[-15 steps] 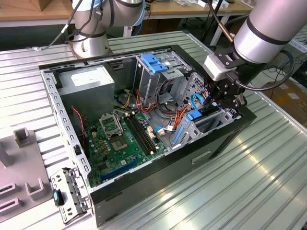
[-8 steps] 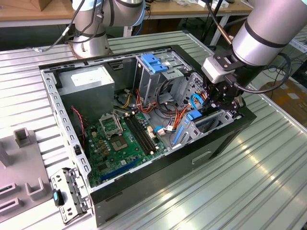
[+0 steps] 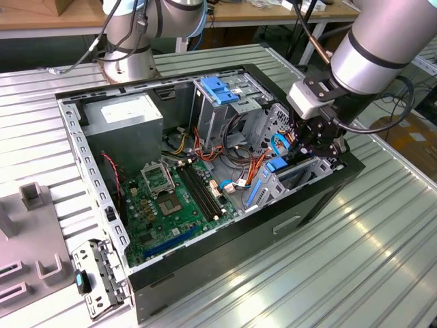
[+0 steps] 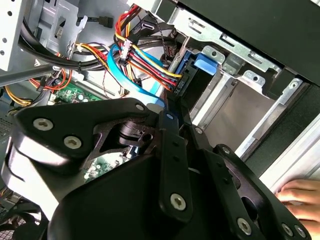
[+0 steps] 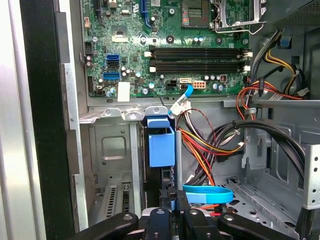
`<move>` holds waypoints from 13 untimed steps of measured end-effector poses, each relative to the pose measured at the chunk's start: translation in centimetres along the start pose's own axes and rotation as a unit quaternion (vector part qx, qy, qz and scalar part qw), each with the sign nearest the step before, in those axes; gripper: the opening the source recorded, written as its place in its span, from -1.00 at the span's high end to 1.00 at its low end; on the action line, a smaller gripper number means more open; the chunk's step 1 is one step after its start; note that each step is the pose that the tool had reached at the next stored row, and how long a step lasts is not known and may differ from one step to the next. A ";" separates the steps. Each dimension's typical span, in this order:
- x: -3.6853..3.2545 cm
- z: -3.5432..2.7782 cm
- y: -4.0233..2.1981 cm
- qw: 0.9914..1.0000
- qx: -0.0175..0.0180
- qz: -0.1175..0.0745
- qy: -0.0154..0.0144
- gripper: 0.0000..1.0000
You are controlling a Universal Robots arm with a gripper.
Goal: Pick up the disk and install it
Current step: 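Insert the second disk wire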
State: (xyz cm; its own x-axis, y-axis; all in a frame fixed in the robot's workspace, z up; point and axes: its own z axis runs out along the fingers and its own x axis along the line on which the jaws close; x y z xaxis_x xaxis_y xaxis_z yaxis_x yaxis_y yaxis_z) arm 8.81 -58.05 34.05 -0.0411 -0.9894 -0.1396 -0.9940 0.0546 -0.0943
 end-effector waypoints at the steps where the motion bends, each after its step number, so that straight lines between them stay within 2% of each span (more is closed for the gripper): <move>1: 0.00 -0.05 -0.01 1.000 0.000 0.000 0.000 0.65; 2: -0.01 -0.13 -0.01 1.000 0.000 0.000 0.000 0.65; 3: -0.04 -0.29 -0.03 1.000 0.000 0.000 0.000 0.52; 7: -0.15 -1.07 -0.10 1.000 0.000 0.000 0.000 0.52; 10: -0.16 -1.13 -0.11 1.000 0.000 0.000 0.000 0.52; 11: -0.16 -1.13 -0.11 1.000 0.000 0.000 0.000 0.55; 13: -0.16 -1.14 -0.11 1.000 0.000 0.000 0.000 0.79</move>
State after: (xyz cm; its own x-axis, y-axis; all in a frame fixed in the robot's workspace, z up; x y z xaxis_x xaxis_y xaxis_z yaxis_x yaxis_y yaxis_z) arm 8.81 -58.05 35.20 -0.0410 -0.9894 -0.1391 -0.9941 0.0544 -0.0943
